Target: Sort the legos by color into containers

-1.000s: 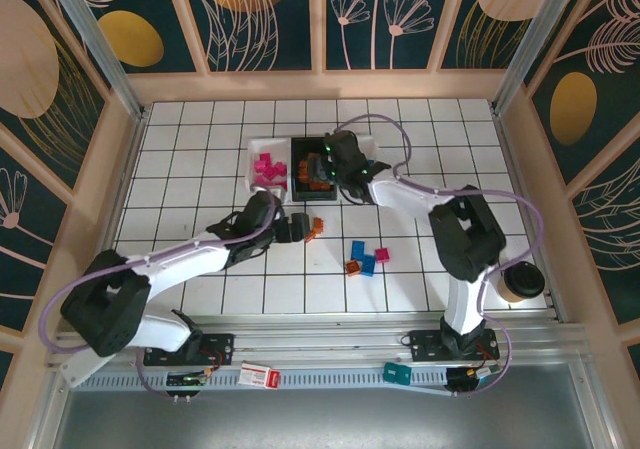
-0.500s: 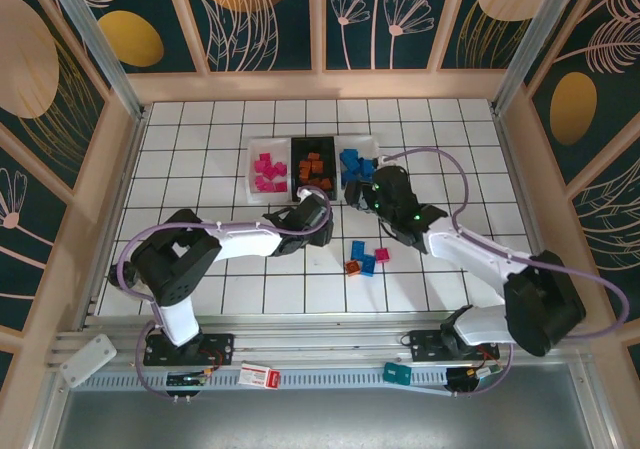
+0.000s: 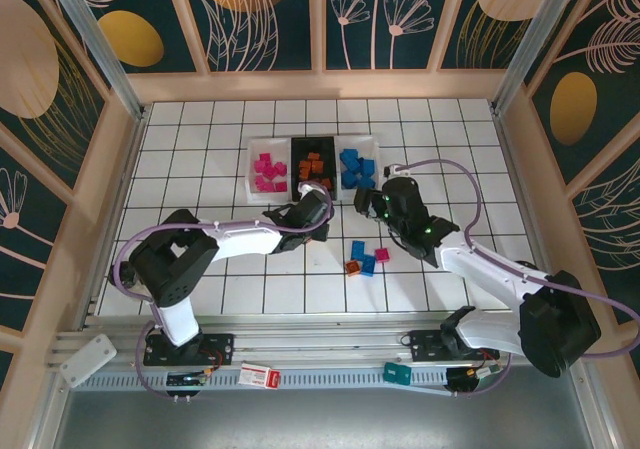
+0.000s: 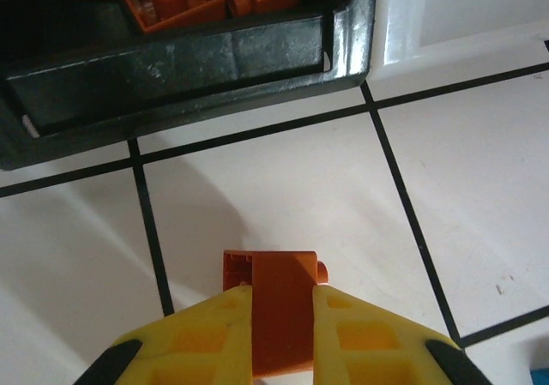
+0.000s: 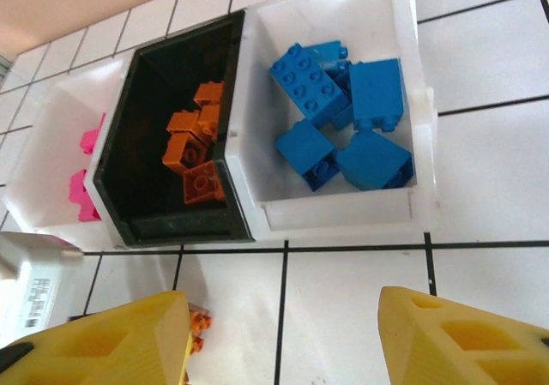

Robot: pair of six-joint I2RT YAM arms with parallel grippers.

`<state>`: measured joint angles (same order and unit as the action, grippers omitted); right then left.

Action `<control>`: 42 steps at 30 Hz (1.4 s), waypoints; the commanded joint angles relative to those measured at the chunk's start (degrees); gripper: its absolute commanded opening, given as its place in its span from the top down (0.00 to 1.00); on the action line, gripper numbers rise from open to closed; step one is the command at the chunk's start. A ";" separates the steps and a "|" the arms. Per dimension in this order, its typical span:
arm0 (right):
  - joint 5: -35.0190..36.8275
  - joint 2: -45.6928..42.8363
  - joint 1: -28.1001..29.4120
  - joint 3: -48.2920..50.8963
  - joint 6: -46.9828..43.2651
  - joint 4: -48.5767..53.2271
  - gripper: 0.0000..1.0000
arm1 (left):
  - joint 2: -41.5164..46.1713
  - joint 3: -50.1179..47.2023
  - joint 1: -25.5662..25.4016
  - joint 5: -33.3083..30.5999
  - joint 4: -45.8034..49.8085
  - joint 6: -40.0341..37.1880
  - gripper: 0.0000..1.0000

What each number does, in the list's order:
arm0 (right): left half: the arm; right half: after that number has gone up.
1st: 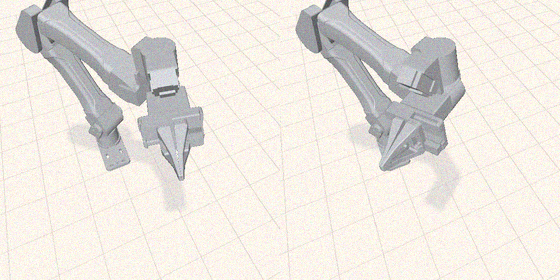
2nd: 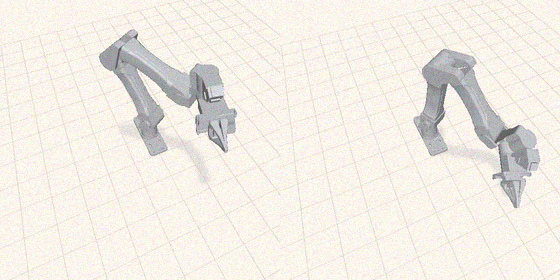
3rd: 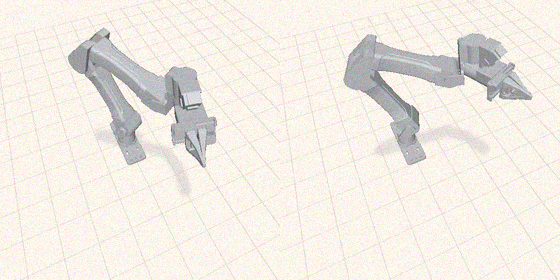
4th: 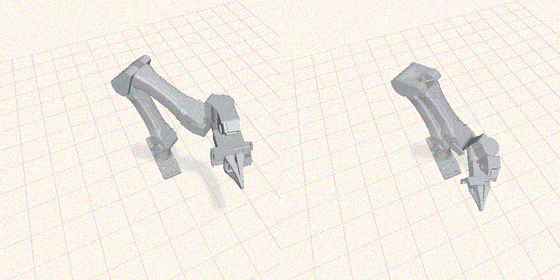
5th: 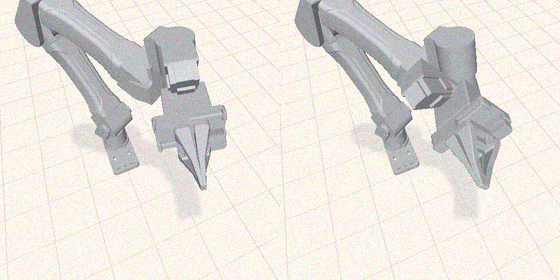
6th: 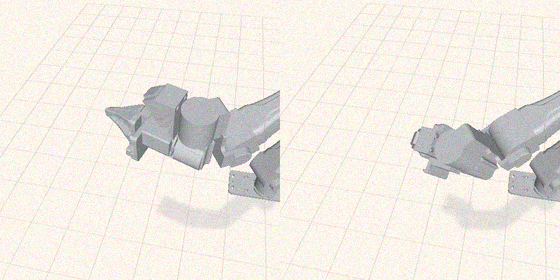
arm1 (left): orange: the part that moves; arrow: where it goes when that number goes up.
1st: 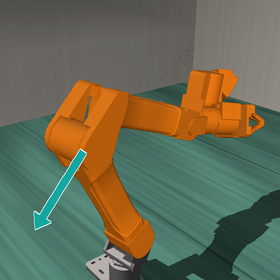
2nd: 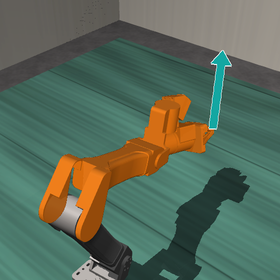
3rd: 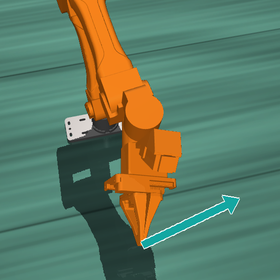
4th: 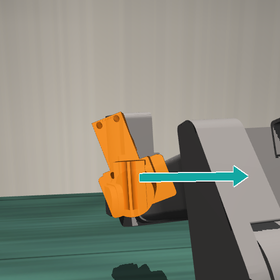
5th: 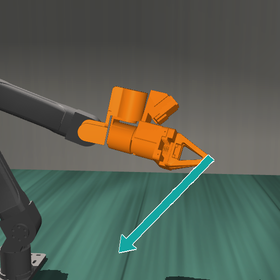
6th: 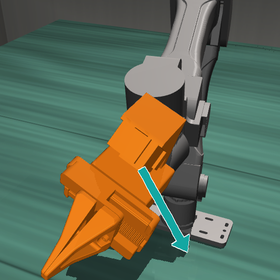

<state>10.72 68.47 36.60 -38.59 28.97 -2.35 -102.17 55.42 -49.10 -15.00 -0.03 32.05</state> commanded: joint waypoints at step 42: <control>-1.47 35.18 16.97 -13.21 -9.85 -7.15 0.27 | 34.80 -7.10 10.97 -2.19 8.89 5.23 0.01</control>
<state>5.63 101.03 52.93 -49.32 21.67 -10.28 -71.00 49.74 -38.15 -15.22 6.66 35.62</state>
